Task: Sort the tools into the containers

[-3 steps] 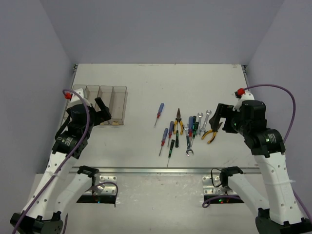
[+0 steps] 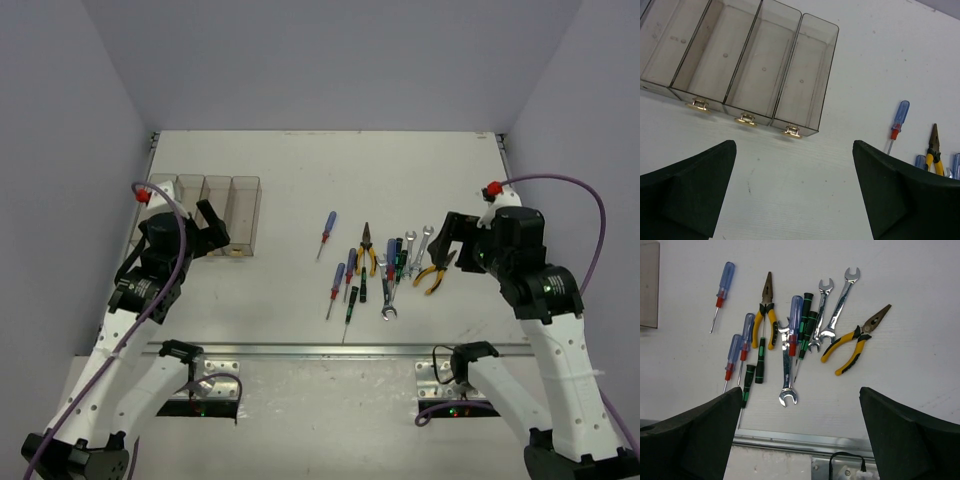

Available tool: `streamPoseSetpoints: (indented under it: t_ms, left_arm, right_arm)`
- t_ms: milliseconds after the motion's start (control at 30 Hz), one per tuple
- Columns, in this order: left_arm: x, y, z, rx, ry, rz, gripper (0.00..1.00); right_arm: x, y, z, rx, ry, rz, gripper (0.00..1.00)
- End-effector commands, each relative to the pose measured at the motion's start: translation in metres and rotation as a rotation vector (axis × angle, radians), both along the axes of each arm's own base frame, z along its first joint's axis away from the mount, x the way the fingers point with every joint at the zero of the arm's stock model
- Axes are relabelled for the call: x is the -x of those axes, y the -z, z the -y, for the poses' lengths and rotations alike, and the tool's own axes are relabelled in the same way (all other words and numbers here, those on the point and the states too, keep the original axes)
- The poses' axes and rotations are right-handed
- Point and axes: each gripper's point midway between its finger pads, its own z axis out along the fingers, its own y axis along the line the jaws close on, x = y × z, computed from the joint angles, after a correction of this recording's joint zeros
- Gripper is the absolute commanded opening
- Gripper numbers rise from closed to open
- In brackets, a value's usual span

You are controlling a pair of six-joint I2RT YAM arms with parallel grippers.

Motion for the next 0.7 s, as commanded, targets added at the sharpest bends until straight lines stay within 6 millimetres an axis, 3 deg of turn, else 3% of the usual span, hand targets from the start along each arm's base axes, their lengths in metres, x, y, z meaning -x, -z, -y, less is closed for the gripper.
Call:
streamPoseSetpoints:
  t_ms: [0, 33, 167, 300, 367, 433, 467, 533, 667]
  left_arm:
    - [-0.007, -0.017, 0.002, 0.012, 0.013, 0.054, 1.0]
    - [-0.007, -0.018, 0.002, 0.014, 0.014, 0.058, 1.0]
    - [-0.005, -0.015, 0.003, 0.017, 0.022, 0.053, 1.0]
    - [-0.006, -0.013, 0.004, 0.017, 0.026, 0.046, 1.0]
    - [-0.006, -0.013, 0.005, 0.019, 0.031, 0.044, 1.0]
    - [-0.006, -0.012, 0.006, 0.02, 0.034, 0.043, 1.0]
    - [-0.006, -0.011, 0.006, 0.021, 0.035, 0.041, 1.0]
    - [-0.007, -0.011, 0.007, 0.022, 0.041, 0.041, 1.0]
    - [-0.007, -0.01, 0.009, 0.027, 0.05, 0.038, 1.0]
  right_arm:
    - [-0.01, -0.002, -0.006, -0.052, 0.014, 0.05, 0.99]
    - [-0.013, -0.001, -0.006, -0.059, 0.019, 0.059, 0.99]
    - [-0.015, -0.004, -0.051, -0.251, -0.149, 0.086, 0.99]
    - [-0.022, 0.015, -0.056, -0.267, -0.146, -0.02, 0.99]
    - [-0.03, 0.039, -0.053, -0.232, -0.109, -0.113, 0.98]
    - [-0.036, 0.065, -0.057, -0.172, -0.098, -0.204, 0.9]
    - [-0.039, 0.065, -0.051, -0.146, -0.07, -0.193, 0.87]
    - [-0.048, 0.093, -0.068, -0.074, -0.099, -0.286, 0.73]
    - [-0.063, 0.122, -0.075, 0.04, -0.072, -0.341, 0.63]
